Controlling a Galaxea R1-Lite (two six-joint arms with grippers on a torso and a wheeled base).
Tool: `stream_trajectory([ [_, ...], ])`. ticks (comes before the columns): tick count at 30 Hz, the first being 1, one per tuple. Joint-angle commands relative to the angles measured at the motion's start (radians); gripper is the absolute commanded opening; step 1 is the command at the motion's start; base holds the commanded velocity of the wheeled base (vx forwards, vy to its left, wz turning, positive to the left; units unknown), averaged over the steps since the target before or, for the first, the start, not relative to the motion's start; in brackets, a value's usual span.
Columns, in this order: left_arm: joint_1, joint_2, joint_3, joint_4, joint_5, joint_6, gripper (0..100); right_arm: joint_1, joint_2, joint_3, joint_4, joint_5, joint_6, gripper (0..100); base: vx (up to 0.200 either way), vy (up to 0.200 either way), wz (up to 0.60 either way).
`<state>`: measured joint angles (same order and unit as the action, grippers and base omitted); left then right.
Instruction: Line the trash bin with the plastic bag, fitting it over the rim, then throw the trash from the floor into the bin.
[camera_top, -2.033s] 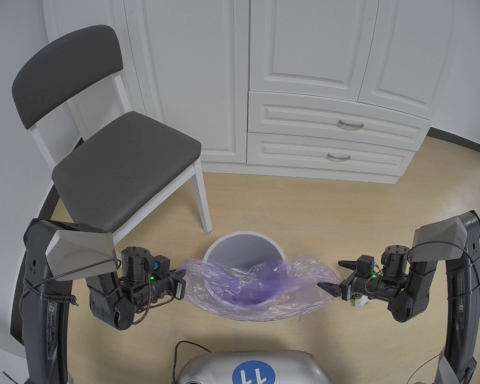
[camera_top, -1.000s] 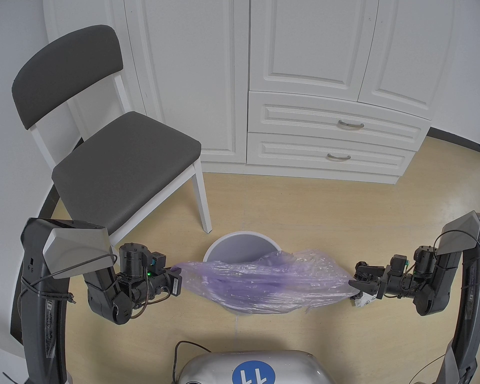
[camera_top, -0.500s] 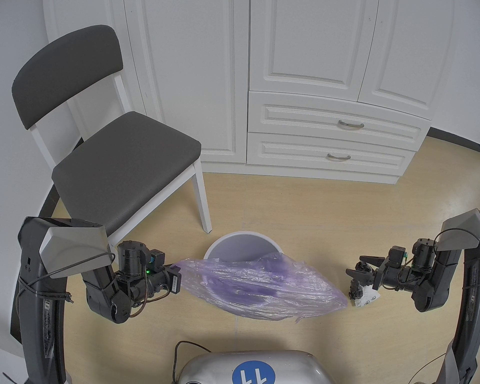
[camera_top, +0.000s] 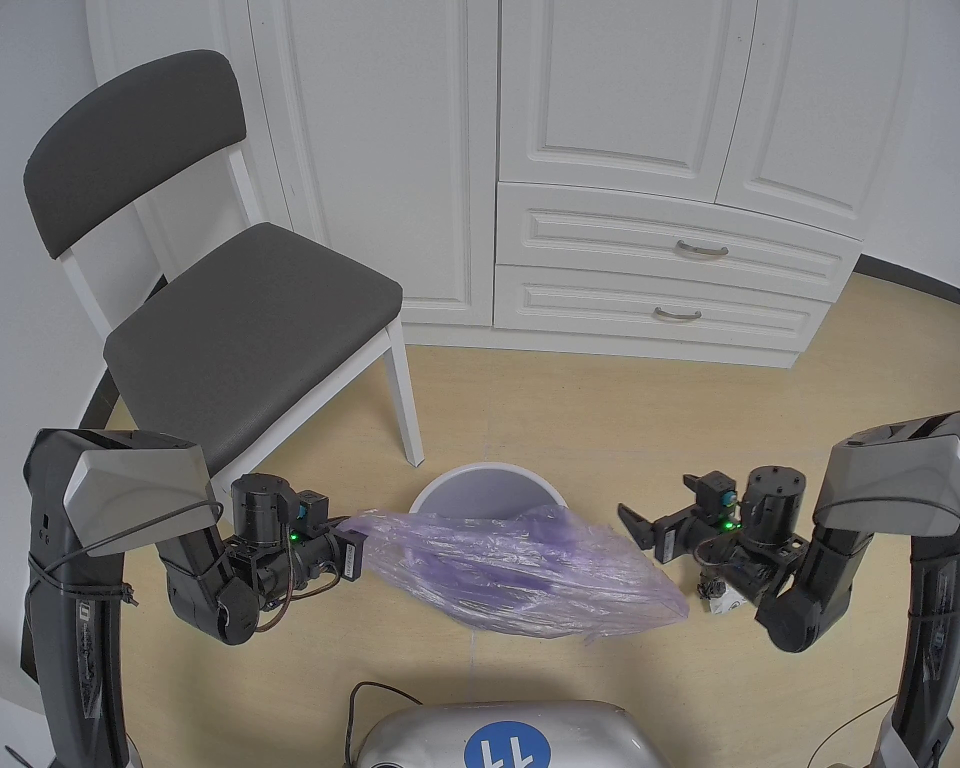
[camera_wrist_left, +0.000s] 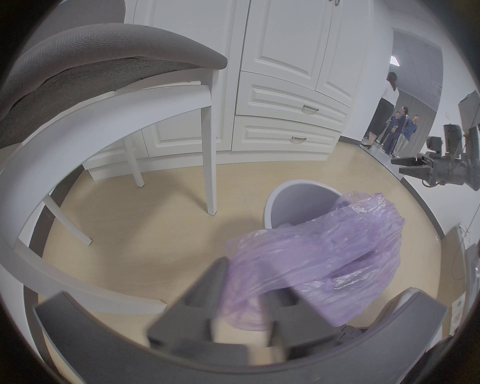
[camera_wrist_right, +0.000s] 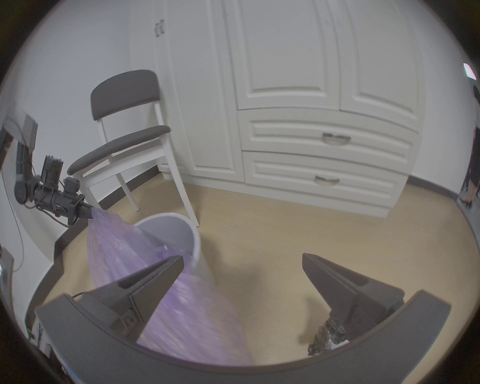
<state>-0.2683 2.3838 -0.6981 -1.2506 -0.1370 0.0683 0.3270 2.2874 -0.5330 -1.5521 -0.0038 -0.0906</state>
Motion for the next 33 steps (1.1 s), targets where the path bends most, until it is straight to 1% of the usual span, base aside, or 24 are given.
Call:
stream_trajectory([
  [1,0.008,-0.018,0.032,0.007,-0.021,-0.002,100,0.221,-0.031,-0.022,-0.019,-0.17,-0.046,100,0.0,0.0,0.0],
  [2,0.008,-0.021,0.037,0.007,-0.024,-0.001,100,0.242,-0.023,-0.025,-0.019,-0.185,-0.047,100,0.0,0.0,0.0],
  [4,0.011,-0.038,0.049,0.01,-0.026,0.004,100,0.284,0.014,-0.068,-0.019,-0.189,-0.052,100,0.0,0.0,0.0],
  [6,0.017,-0.051,0.061,0.023,-0.027,0.008,100,0.31,0.067,-0.142,-0.019,-0.193,-0.081,100,0.0,0.0,0.0],
  [7,0.017,-0.051,0.061,0.023,-0.027,0.008,100,0.31,0.067,-0.142,-0.019,-0.193,-0.081,100,0.0,0.0,0.0],
  [8,0.02,-0.057,0.061,0.036,-0.027,0.008,100,0.317,0.084,-0.186,-0.005,-0.193,-0.116,100,0.0,0.0,0.0],
  [9,0.023,-0.071,0.061,0.053,-0.027,0.011,100,0.322,0.084,-0.245,0.09,-0.196,-0.167,100,0.0,0.0,0.0],
  [12,0.023,-0.086,0.065,0.063,-0.027,0.021,100,0.343,0.076,-0.331,0.234,-0.196,-0.187,100,0.0,0.0,0.0],
  [15,0.021,-0.087,0.066,0.062,-0.027,0.021,100,0.353,0.07,-0.386,0.345,-0.197,-0.216,100,0.0,0.0,0.0],
  [16,0.018,-0.092,0.069,0.06,-0.027,0.021,100,0.353,0.066,-0.407,0.408,-0.197,-0.248,100,0.0,0.0,0.0],
  [17,0.018,-0.094,0.071,0.06,-0.027,0.021,100,0.353,0.061,-0.413,0.426,-0.197,-0.259,100,0.0,0.0,0.0],
  [18,0.017,-0.095,0.075,0.059,-0.027,0.021,100,0.353,0.052,-0.432,0.5,-0.2,-0.294,100,0.0,0.0,0.0],
  [21,0.014,-0.107,0.081,0.059,-0.027,0.021,100,0.357,0.047,-0.467,0.595,-0.211,-0.322,100,0.0,0.0,0.0],
  [26,0.014,-0.117,0.086,0.059,-0.027,0.021,100,0.376,0.056,-0.506,0.659,-0.219,-0.331,100,0.0,0.0,0.0],
  [27,0.012,-0.118,0.086,0.059,-0.027,0.021,100,0.376,0.067,-0.522,0.696,-0.219,-0.353,100,0.0,0.0,0.0],
  [33,0.015,-0.117,0.084,0.06,-0.027,0.021,100,0.374,0.113,-0.57,0.719,-0.24,-0.36,100,0.0,0.0,0.0],
])
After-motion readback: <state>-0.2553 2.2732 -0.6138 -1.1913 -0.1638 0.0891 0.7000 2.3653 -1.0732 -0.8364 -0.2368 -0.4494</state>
